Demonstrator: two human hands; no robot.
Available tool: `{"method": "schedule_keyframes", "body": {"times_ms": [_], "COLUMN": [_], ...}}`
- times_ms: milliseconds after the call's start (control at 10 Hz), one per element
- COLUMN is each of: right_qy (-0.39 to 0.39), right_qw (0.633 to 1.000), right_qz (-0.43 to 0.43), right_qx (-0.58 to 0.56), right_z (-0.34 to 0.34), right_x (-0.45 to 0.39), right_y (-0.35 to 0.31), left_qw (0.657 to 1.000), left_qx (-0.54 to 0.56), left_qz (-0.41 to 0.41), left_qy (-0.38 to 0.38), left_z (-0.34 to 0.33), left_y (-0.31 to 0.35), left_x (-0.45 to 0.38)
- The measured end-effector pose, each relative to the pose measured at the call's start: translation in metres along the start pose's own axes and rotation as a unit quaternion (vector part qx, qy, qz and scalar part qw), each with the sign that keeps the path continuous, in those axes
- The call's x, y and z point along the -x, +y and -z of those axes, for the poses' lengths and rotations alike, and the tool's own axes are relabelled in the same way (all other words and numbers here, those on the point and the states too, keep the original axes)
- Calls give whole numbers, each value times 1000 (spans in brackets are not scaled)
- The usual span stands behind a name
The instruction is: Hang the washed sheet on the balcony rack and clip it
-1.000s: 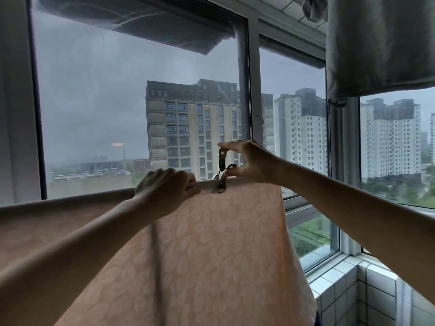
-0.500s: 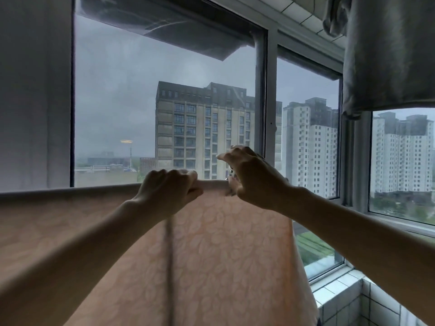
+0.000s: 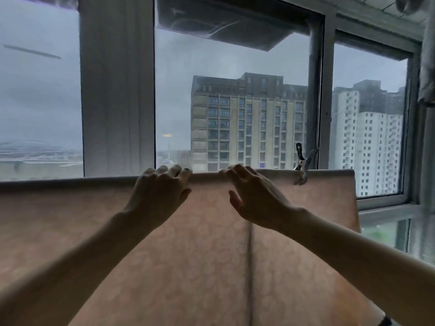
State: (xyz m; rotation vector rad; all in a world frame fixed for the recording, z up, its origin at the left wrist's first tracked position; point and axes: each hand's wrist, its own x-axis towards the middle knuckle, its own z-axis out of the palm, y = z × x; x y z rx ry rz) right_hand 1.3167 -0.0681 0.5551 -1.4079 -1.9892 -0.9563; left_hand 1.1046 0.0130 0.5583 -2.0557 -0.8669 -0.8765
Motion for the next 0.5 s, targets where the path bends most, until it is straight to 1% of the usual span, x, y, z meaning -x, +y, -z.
{"method": "schedule_keyframes", "body": {"times_ms": [100, 200, 300, 400, 500], "right_qy": [13, 26, 11, -2, -33], "right_qw": [1000, 999, 998, 997, 995], "right_qz": [-22, -45, -66, -66, -85], "right_qx": [-5, -11, -19, -34, -39], "right_z": [-8, -14, -17, -17, -14], "right_x": [-11, -21, -28, -29, -22], "right_y": [-38, -77, -116, -154, -184], "left_qw": [1000, 1000, 999, 999, 999], "left_qx": [-20, -15, 1, -5, -8], "left_qz": [11, 20, 32, 25, 34], "left_qy": [-5, -1, 11, 40, 39], "left_z": [13, 26, 39, 54, 69], "left_y": [-33, -69, -101, -126, -138], "left_x": [29, 58, 87, 119, 147]}}
